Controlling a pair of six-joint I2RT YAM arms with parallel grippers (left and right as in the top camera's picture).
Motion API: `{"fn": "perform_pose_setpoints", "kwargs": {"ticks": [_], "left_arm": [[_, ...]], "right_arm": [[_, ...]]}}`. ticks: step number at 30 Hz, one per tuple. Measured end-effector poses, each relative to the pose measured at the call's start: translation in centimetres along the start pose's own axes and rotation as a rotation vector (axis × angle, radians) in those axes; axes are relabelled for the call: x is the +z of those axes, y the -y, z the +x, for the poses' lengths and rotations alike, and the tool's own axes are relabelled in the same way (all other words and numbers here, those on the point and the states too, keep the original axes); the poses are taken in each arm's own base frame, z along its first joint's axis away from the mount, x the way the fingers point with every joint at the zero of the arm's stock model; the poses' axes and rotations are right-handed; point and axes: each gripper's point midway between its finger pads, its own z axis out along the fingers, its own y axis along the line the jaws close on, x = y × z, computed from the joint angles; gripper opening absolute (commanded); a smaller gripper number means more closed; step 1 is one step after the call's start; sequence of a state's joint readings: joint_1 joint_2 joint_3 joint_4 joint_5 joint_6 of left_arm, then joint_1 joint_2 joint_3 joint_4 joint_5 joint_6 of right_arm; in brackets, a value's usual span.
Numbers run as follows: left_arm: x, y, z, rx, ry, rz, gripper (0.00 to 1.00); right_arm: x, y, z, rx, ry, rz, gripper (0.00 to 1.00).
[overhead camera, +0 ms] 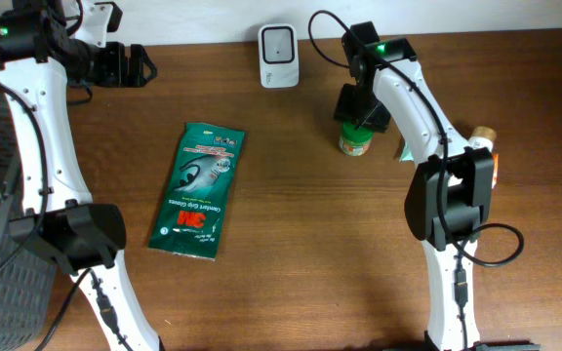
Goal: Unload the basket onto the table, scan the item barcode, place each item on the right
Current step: 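Grasp the green-capped bottle with the right gripper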
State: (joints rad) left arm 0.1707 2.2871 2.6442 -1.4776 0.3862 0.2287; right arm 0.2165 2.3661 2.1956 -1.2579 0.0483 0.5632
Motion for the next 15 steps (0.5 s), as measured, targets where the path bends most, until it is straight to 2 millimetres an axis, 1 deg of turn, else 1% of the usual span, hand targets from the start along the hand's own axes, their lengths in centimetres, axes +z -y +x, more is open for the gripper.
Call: {"fn": "perform_pose_setpoints", "kwargs": {"ticks": [1, 2, 4, 8, 11, 13, 15], "left_arm": [[0.0, 0.0, 0.0, 0.0, 0.0, 0.0, 0.99], [0.0, 0.0, 0.0, 0.0, 0.0, 0.0, 0.99], [0.0, -0.01, 0.0, 0.0, 0.0, 0.0, 0.99], [0.0, 0.0, 0.0, 0.0, 0.0, 0.0, 0.99], [0.0, 0.0, 0.01, 0.0, 0.0, 0.0, 0.99], [0.0, 0.0, 0.01, 0.0, 0.0, 0.0, 0.99], [0.0, 0.0, 0.01, 0.0, 0.0, 0.0, 0.99]], "right_arm": [[0.14, 0.02, -0.12, 0.008, 0.004, 0.003, 0.83], [0.3, 0.1, -0.26, 0.018, 0.01, 0.01, 0.88], [0.29, -0.17, -0.44, -0.068, 0.016, -0.002, 0.94], [0.14, -0.48, 0.03, -0.383, -0.005, -0.026, 0.94], [0.14, -0.27, 0.51, -0.552, -0.025, -0.025, 0.89], [0.14, -0.25, 0.51, -0.584, -0.025, -0.025, 0.86], [0.15, -0.04, 0.3, -0.608, -0.021, -0.025, 0.84]]}}
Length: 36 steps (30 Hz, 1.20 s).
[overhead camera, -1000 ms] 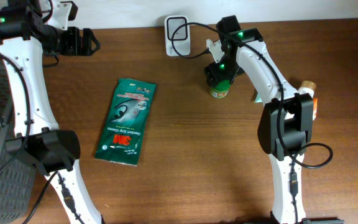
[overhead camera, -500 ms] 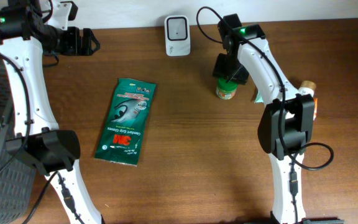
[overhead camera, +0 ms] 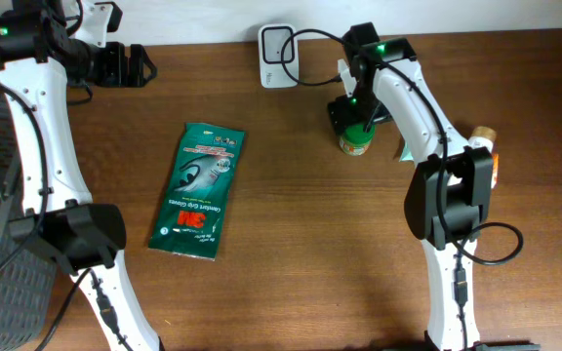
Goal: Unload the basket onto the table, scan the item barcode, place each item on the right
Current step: 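Grasp the green-capped bottle with the right gripper, then lift the green-capped bottle to the scanner with the right gripper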
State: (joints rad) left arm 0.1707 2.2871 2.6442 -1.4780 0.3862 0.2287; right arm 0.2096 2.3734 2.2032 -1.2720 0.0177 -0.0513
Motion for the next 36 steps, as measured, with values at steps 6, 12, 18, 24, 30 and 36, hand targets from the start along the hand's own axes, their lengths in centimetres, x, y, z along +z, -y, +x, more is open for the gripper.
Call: {"fn": "perform_pose_setpoints", "kwargs": {"ticks": [6, 12, 18, 24, 30, 36], "left_arm": [[0.0, 0.0, 0.0, 0.0, 0.0, 0.0, 0.99], [0.0, 0.0, 0.0, 0.0, 0.0, 0.0, 0.99], [0.0, 0.0, 0.0, 0.0, 0.0, 0.0, 0.99], [0.0, 0.0, 0.0, 0.0, 0.0, 0.0, 0.99], [0.0, 0.0, 0.0, 0.0, 0.0, 0.0, 0.99], [0.0, 0.0, 0.0, 0.0, 0.0, 0.0, 0.99]], "right_arm": [[0.5, 1.3, 0.0, 0.018, 0.004, -0.006, 0.72], [1.5, 0.6, 1.1, 0.018, -0.035, -0.048, 0.67], [1.6, 0.5, 1.4, 0.022, -0.047, -0.053, 0.55], [0.1, -0.8, 2.1, 0.026, -0.086, -0.127, 0.52], [-7.0, -9.0, -0.6, -0.015, 0.051, -0.659, 0.48], [-15.4, -14.2, -1.8, -0.072, 0.167, -1.16, 0.48]]}}
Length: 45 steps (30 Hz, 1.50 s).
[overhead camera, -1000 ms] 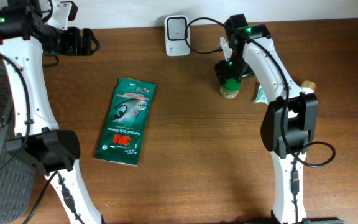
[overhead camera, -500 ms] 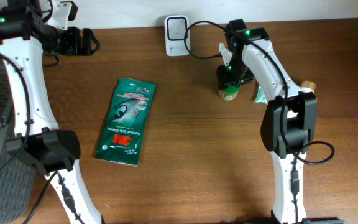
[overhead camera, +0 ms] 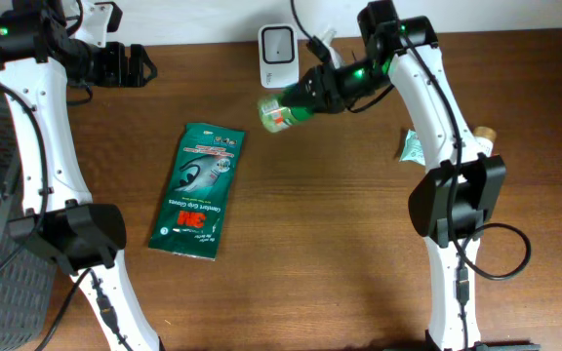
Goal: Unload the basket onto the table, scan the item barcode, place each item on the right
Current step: 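Lift the green-capped bottle to the scanner with the right gripper, then place the green-capped bottle at the right edge and release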
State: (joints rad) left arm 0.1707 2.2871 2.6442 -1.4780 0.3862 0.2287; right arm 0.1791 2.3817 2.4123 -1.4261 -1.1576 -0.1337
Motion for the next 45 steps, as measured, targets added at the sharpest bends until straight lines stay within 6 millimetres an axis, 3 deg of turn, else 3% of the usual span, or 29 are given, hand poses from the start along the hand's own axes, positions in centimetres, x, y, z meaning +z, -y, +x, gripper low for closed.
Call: {"fn": "perform_pose_setpoints", "kwargs": {"ticks": [2, 5, 11, 14, 15, 17, 19, 20, 21, 23, 25, 28, 30, 32, 38, 42, 45], "left_arm": [[0.0, 0.0, 0.0, 0.0, 0.0, 0.0, 0.99], [0.0, 0.0, 0.0, 0.0, 0.0, 0.0, 0.99], [0.0, 0.0, 0.0, 0.0, 0.0, 0.0, 0.99], [0.0, 0.0, 0.0, 0.0, 0.0, 0.0, 0.99], [0.0, 0.0, 0.0, 0.0, 0.0, 0.0, 0.99], [0.0, 0.0, 0.0, 0.0, 0.0, 0.0, 0.99], [0.0, 0.0, 0.0, 0.0, 0.0, 0.0, 0.99], [0.0, 0.0, 0.0, 0.0, 0.0, 0.0, 0.99], [0.0, 0.0, 0.0, 0.0, 0.001, 0.0, 0.99], [0.0, 0.0, 0.0, 0.0, 0.001, -0.001, 0.99], [0.0, 0.0, 0.0, 0.0, 0.0, 0.0, 0.99], [0.0, 0.0, 0.0, 0.0, 0.0, 0.0, 0.99], [0.0, 0.0, 0.0, 0.0, 0.0, 0.0, 0.99], [0.0, 0.0, 0.0, 0.0, 0.0, 0.0, 0.99], [0.0, 0.0, 0.0, 0.0, 0.0, 0.0, 0.99], [0.0, 0.0, 0.0, 0.0, 0.0, 0.0, 0.99], [0.0, 0.0, 0.0, 0.0, 0.0, 0.0, 0.99]], "right_arm": [[-0.2, -2.2, -0.3, -0.003, 0.018, -0.126, 0.48], [-0.5, -3.6, -0.5, -0.013, 0.029, -0.181, 0.48], [-2.2, -7.5, -0.3, -0.101, 0.057, -0.172, 0.49], [-1.6, -5.0, -0.4, -0.128, 0.045, -0.003, 0.49], [-1.0, -2.9, -0.7, -0.168, 0.036, 0.144, 0.54], [0.3, -0.5, -0.8, -0.222, 0.001, 0.347, 0.54], [2.4, 2.0, -2.1, -0.352, -0.017, 0.677, 0.53], [3.1, 2.5, -3.2, -0.419, -0.001, 0.802, 0.53], [3.6, 3.4, -5.8, -0.536, 0.053, 0.959, 0.53], [4.0, 5.4, -8.3, -0.637, 0.088, 1.125, 0.54], [3.8, 8.9, -12.0, -0.786, 0.123, 1.286, 0.53], [3.1, 12.8, -14.2, -0.939, 0.068, 1.412, 0.53], [2.1, 13.1, -16.0, -1.043, 0.074, 1.475, 0.54], [1.1, 11.6, -18.0, -1.137, 0.129, 1.527, 0.57], [1.2, 10.6, -19.4, -1.374, 0.051, 1.508, 0.61], [-2.2, 10.8, -21.1, -1.477, 0.045, 1.573, 0.63], [-3.7, 11.5, -21.4, -1.498, 0.047, 1.558, 0.64]]}}
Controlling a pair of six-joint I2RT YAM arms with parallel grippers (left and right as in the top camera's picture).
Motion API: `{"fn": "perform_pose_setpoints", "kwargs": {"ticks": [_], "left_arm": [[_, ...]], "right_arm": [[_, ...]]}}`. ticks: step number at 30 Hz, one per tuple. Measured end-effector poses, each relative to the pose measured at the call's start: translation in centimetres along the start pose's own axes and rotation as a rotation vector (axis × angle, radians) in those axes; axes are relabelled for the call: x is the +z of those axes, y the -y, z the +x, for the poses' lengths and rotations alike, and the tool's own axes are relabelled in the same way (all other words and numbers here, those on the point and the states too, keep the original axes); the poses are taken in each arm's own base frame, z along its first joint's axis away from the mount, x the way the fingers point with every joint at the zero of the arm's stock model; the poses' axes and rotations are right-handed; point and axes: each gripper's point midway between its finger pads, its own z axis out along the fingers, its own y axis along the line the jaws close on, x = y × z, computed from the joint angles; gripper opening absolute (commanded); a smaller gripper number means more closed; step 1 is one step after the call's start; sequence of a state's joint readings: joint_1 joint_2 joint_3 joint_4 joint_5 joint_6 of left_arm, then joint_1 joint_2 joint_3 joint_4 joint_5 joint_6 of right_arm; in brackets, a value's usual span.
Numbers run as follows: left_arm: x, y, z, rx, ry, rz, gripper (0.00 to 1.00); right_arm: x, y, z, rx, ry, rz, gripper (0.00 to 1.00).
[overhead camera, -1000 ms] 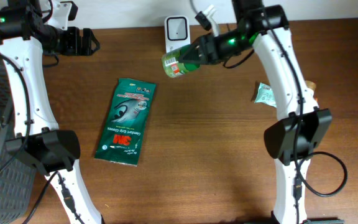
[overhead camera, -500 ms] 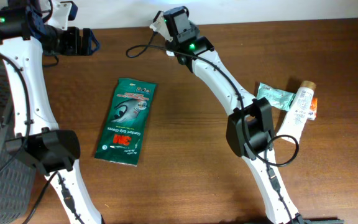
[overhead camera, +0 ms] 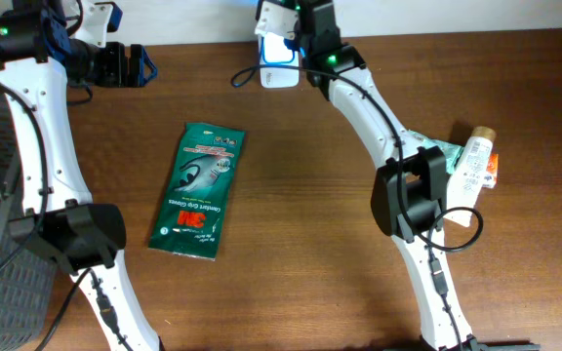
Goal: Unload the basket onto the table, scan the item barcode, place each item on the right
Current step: 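Place the green-capped bottle at the right edge and release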
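Note:
The white barcode scanner (overhead camera: 277, 70) stands at the table's back edge, its upper part covered by my right arm. My right gripper (overhead camera: 283, 27) reaches over the scanner's top. It appears shut on the small green bottle (overhead camera: 267, 18), of which only a pale, blue-lit end shows by the fingers. Blue light falls on the wall there. My left gripper (overhead camera: 137, 64) hangs over the back left of the table, away from the scanner. Nothing shows in it, and the state of its jaws is unclear.
A green 3M packet (overhead camera: 200, 190) lies flat left of centre. At the right, a teal packet (overhead camera: 435, 148) and a white tube with orange print (overhead camera: 478, 161) lie together. A dark mesh basket sits beyond the table's left edge.
My right gripper has moved with the bottle from just right of the scanner to directly over its top. The bottle is now mostly hidden, and blue light shows around the scanner.
The green bottle stood upright at the back right with my right gripper over it, then closed around it. Later the bottle was in the air, tipped sideways beside the scanner. Now it is held at the scanner's top. The left arm has stayed put.

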State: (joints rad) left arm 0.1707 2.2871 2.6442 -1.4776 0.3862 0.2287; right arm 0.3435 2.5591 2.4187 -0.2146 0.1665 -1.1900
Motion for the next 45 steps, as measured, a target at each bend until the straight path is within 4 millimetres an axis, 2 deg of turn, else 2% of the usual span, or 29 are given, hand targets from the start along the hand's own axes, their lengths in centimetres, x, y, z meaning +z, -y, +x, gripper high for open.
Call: {"fn": "perform_pose_setpoints", "kwargs": {"ticks": [2, 10, 14, 17, 19, 22, 24, 25, 27, 29, 33, 35, 38, 41, 45], "left_arm": [[0.0, 0.0, 0.0, 0.0, 0.0, 0.0, 0.99], [0.0, 0.0, 0.0, 0.0, 0.0, 0.0, 0.99], [0.0, 0.0, 0.0, 0.0, 0.0, 0.0, 0.99], [0.0, 0.0, 0.0, 0.0, 0.0, 0.0, 0.99], [0.0, 0.0, 0.0, 0.0, -0.001, 0.0, 0.99], [0.0, 0.0, 0.0, 0.0, -0.001, 0.0, 0.99], [0.0, 0.0, 0.0, 0.0, 0.001, -0.001, 0.99], [0.0, 0.0, 0.0, 0.0, 0.0, 0.0, 0.99], [0.0, 0.0, 0.0, 0.0, 0.0, 0.0, 0.99], [0.0, 0.0, 0.0, 0.0, -0.001, 0.0, 0.99], [0.0, 0.0, 0.0, 0.0, 0.0, 0.0, 0.99], [0.0, 0.0, 0.0, 0.0, 0.0, 0.0, 0.99], [0.0, 0.0, 0.0, 0.0, 0.0, 0.0, 0.99], [0.0, 0.0, 0.0, 0.0, 0.0, 0.0, 0.99], [0.0, 0.0, 0.0, 0.0, 0.0, 0.0, 0.99]], "right_arm": [[0.1, -0.1, -0.2, -0.004, 0.025, -0.007, 0.64], [-0.3, -2.3, -3.6, -0.027, 0.125, -0.072, 0.64], [-0.3, -3.0, -3.4, -0.019, 0.117, -0.1, 0.64], [-0.2, -2.9, -2.7, 0.09, 0.096, -0.11, 0.64], [0.1, -2.4, -0.4, 0.212, 0.028, -0.101, 0.65], [-0.5, -2.3, 6.0, 0.376, -0.148, -0.145, 0.64], [-2.4, -1.2, 11.5, 0.529, -0.289, -0.173, 0.64], [-3.9, -1.4, 14.2, 0.632, -0.378, -0.203, 0.64], [-6.8, -2.1, 18.7, 0.799, -0.536, -0.241, 0.64], [-9.7, -4.4, 22.2, 0.96, -0.706, -0.312, 0.62], [-14.8, -8.4, 25.3, 1.179, -0.928, -0.48, 0.62], [-16.8, -8.9, 27.4, 1.271, -1.006, -0.511, 0.62], [-17.8, -8.4, 30.2, 1.347, -1.041, -0.482, 0.62], [-17.9, -7.6, 32.4, 1.391, -1.04, -0.433, 0.63], [-17.7, -7.5, 32.4, 1.4, -1.027, -0.431, 0.69]]}}
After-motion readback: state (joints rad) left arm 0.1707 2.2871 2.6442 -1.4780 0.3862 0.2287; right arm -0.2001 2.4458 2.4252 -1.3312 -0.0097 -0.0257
